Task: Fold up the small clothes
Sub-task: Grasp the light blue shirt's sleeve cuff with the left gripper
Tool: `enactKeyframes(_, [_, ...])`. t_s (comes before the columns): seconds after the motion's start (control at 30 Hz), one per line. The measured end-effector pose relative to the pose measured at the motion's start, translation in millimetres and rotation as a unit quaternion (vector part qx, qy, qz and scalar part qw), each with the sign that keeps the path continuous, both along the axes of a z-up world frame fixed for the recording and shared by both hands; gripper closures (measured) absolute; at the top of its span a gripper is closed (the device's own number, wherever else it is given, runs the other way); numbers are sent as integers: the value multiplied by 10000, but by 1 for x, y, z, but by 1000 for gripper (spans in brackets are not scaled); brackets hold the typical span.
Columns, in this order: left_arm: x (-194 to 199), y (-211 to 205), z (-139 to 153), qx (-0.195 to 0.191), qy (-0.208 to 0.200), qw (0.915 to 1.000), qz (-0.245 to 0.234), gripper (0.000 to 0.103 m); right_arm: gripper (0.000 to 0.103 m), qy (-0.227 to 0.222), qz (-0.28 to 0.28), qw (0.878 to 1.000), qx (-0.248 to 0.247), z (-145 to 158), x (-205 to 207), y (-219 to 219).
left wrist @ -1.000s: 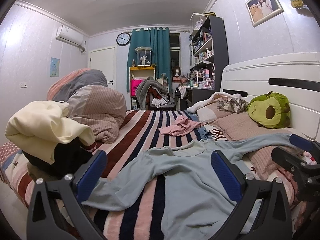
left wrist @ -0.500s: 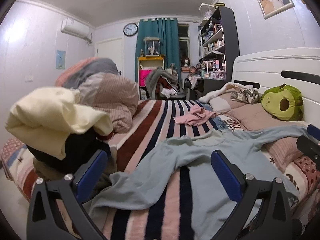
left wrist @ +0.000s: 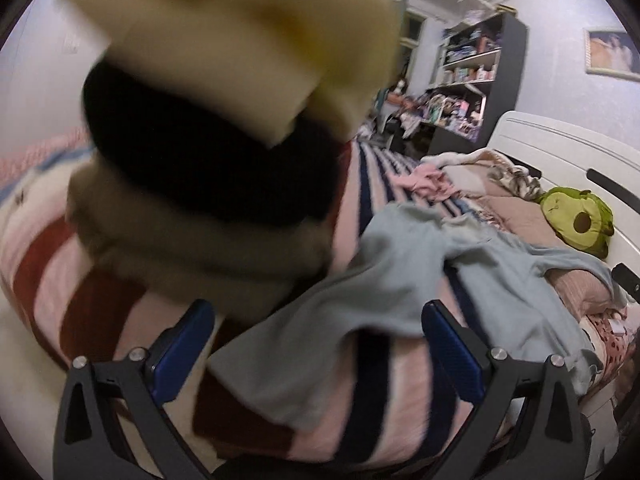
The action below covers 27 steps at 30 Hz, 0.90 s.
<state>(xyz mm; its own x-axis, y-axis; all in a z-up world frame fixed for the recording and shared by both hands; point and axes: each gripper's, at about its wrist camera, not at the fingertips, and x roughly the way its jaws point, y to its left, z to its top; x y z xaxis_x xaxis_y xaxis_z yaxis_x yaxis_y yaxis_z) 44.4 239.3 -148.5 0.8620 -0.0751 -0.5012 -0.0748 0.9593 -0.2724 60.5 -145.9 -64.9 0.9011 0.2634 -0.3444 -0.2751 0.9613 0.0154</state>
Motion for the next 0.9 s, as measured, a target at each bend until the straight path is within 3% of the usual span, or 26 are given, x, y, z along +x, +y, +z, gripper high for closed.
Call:
enactKeyframes(0.17, [9,14,-35,-495,251,9982,-241,10,1,529,160,9983,168,-11,22,7])
enactKeyframes(0.37, [20,-1,-50,-215,374,9985,-325,15,1,758,74,9967,276,-21,34,10])
enactKeyframes(0.47, [24,-14,-48,69,394,9989,-260,40,1,846,38,9960,300,-24,40,11])
enactKeyframes(0.5, [26,-16,-48,136,400,9987,-296,54,1,881,25,9956,317,-26,43,11])
enactKeyframes(0.63, [32,-24,-48,57,440,9976,-538,85,1,946,64,9943,480,-26,48,12])
enactKeyframes(0.73, [30,-22,-43,-40,403,9979,-497,96,1,959,104,9938,558,-27,48,11])
enactKeyframes(0.9, [14,-23,-14,60,43,9986,-524,98,1,945,127,9939,563,-29,44,6])
